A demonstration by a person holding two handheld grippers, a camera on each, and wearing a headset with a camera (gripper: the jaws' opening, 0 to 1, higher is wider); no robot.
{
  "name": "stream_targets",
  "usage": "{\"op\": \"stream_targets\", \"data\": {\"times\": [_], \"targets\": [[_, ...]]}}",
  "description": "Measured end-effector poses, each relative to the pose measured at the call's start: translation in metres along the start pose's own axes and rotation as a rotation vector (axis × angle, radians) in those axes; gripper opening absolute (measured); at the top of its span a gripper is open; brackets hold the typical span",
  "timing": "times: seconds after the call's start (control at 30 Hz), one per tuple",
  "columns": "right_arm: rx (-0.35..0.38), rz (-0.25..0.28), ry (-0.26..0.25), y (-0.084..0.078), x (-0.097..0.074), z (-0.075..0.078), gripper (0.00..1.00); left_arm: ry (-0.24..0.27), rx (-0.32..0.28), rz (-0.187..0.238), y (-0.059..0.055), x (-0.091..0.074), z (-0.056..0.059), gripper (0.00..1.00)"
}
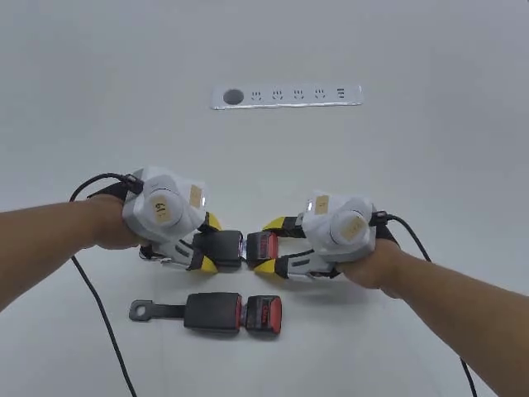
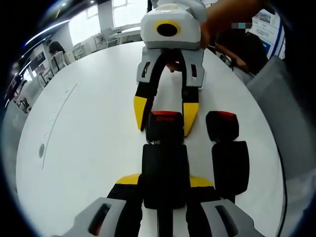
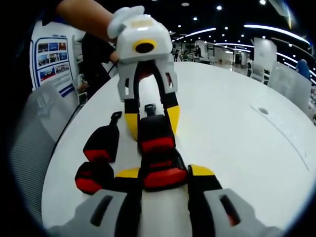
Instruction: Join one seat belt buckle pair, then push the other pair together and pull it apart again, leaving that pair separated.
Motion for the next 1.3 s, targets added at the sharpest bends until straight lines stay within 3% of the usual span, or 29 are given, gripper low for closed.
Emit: {"op": "stream_targets", "data": {"times": [0.33,0.67,1.3], "targets": [[-0.007,-0.013,0.003,-0.002,-0.002,0.001,0.36,0.004,-0.009,0.004,0.001,-0.001,0.001,0.34],[-0.024,-0.032,0.004,-0.011,-0.016,0.006,0.36,0.003,-0.003,0.006,0.001,-0.001,0.0,0.34],[-0.003,-0.008,-0.004,-0.021,-0.031,0.009,0.36,0.0,0.002,-0.002,-0.002,0.001,-0.002,0.34]]}}
Point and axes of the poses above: the centre of the closed fingertips' face, and the gripper's own axes: x roughly forward along the fingers, z roughly to its right, y roughly out of its top, the point moved 3 cm from there along -x, roughly backward along the fingers, and after that the axes turned 10 degrees about x, right-handed, at the moved point
